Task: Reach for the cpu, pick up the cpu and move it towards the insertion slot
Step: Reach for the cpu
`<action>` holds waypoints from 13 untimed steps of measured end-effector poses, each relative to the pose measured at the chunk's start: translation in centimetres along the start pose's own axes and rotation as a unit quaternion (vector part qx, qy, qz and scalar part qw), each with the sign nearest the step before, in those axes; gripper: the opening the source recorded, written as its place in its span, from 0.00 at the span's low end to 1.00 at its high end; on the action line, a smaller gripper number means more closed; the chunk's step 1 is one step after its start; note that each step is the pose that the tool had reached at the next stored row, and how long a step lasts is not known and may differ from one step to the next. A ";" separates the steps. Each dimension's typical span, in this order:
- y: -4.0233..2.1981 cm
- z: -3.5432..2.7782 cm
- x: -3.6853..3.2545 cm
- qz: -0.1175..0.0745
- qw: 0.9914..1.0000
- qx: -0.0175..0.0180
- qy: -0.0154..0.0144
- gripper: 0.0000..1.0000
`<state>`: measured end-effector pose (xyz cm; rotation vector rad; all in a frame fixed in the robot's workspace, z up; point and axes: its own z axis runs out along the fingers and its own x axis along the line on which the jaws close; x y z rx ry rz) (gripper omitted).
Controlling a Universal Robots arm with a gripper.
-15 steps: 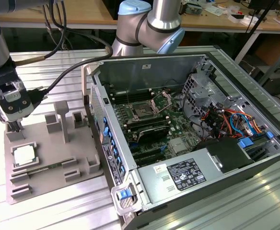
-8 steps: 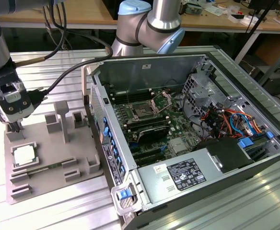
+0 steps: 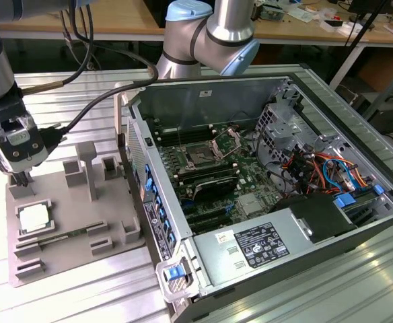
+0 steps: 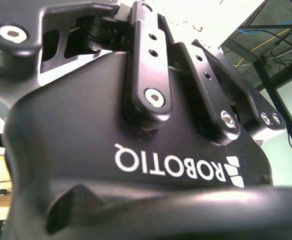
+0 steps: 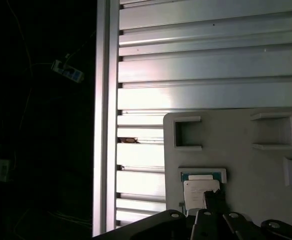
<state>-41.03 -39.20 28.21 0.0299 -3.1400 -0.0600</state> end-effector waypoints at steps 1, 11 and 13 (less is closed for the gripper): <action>0.00 0.01 0.00 0.000 1.000 0.000 0.000 0.11; -0.01 0.27 0.00 0.000 1.000 0.000 0.000 0.11; -0.05 0.38 0.00 0.000 1.000 0.001 0.000 0.11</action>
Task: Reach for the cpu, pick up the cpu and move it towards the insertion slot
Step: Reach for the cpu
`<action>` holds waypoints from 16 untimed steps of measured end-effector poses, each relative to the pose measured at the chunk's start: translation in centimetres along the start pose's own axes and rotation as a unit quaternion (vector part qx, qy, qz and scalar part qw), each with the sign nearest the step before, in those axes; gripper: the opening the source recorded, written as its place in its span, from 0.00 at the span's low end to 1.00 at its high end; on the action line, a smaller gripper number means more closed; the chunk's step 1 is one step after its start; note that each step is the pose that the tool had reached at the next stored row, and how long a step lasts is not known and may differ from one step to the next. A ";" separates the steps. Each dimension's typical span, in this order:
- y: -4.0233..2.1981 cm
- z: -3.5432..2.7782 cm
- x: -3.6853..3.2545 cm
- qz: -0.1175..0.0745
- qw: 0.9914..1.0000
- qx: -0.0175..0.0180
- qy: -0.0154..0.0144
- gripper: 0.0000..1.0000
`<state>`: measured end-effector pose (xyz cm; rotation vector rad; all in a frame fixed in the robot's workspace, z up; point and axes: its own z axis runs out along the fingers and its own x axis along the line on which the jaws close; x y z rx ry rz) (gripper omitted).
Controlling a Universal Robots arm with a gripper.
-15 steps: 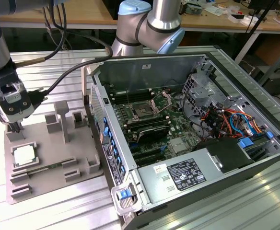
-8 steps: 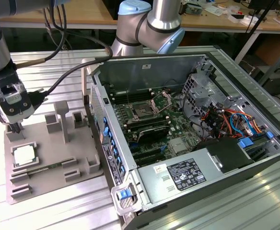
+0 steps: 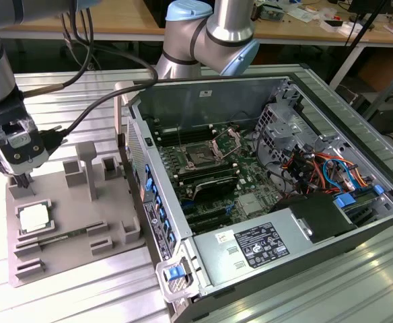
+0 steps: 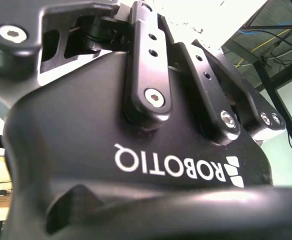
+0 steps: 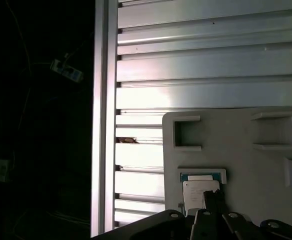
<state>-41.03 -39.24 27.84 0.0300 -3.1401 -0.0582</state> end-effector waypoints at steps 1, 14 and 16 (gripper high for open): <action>-0.04 0.05 0.00 0.000 1.000 0.001 0.000 0.11; -0.82 0.86 0.02 0.000 1.000 0.001 0.000 0.11; -0.83 0.95 0.02 0.000 1.000 0.001 0.000 0.11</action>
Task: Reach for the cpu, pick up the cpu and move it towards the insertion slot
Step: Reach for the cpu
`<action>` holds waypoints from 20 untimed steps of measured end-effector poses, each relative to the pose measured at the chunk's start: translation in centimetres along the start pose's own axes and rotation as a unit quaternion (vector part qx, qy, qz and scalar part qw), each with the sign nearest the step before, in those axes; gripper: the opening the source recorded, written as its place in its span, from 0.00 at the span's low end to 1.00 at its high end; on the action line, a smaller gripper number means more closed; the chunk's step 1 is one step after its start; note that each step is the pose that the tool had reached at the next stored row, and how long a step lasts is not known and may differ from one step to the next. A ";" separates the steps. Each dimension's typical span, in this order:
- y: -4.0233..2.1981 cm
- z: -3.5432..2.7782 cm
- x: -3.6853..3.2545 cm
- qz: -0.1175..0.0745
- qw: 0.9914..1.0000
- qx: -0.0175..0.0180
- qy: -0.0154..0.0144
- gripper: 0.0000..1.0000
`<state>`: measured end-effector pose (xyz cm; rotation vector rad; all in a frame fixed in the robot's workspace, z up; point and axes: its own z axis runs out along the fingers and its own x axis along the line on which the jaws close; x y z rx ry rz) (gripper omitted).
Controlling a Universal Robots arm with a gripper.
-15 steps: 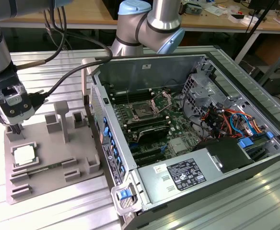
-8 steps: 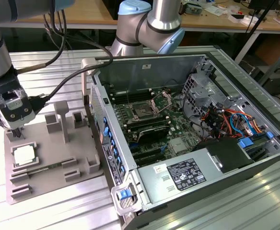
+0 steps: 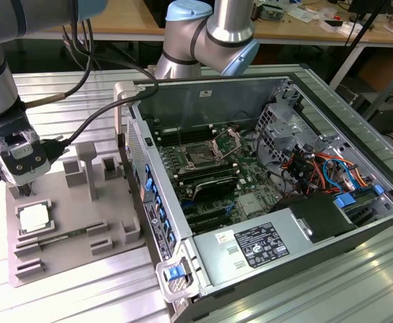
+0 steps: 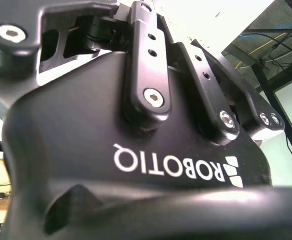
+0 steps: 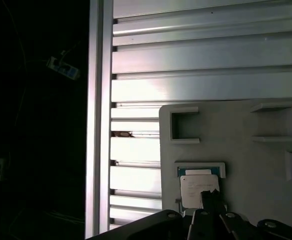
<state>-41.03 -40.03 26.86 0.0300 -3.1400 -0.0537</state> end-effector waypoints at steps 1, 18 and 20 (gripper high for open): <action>0.00 0.07 0.00 0.000 1.000 0.000 0.000 0.11; -0.03 0.78 0.00 0.000 1.000 0.000 0.000 0.11; -0.04 0.87 0.00 0.000 1.000 0.000 0.000 0.11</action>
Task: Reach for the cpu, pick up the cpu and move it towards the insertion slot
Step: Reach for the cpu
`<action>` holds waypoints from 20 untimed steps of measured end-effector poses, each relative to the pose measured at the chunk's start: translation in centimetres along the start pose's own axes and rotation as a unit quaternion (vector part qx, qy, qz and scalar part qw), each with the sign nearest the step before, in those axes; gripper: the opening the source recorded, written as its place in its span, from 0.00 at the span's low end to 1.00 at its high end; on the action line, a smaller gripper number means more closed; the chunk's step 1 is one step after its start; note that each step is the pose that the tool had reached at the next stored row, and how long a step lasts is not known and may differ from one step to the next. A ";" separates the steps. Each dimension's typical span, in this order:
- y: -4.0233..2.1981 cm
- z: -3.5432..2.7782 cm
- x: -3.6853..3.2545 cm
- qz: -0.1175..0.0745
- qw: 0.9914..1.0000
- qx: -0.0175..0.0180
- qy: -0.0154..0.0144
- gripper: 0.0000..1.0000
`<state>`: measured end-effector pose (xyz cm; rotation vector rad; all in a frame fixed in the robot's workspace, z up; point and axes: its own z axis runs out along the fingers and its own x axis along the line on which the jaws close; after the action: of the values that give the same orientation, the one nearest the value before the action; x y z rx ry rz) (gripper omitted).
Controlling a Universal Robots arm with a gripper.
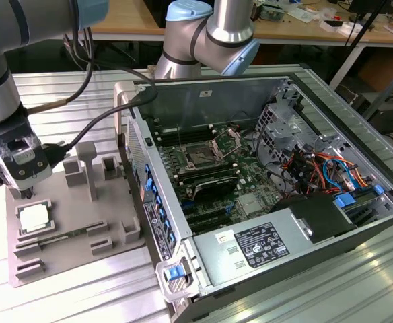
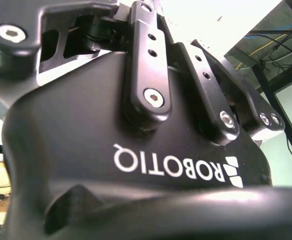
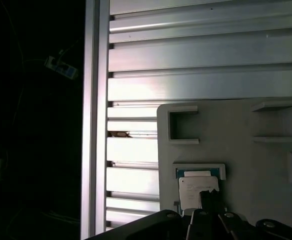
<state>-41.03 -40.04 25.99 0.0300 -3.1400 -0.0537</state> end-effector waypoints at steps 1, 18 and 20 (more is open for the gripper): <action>0.00 0.02 0.00 0.000 1.000 0.000 0.000 0.11; -0.01 0.39 0.00 0.000 1.000 0.000 0.000 0.11; -0.01 0.43 0.00 0.000 1.000 0.000 0.000 0.11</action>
<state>-41.03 -40.04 25.55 0.0300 -3.1401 -0.0536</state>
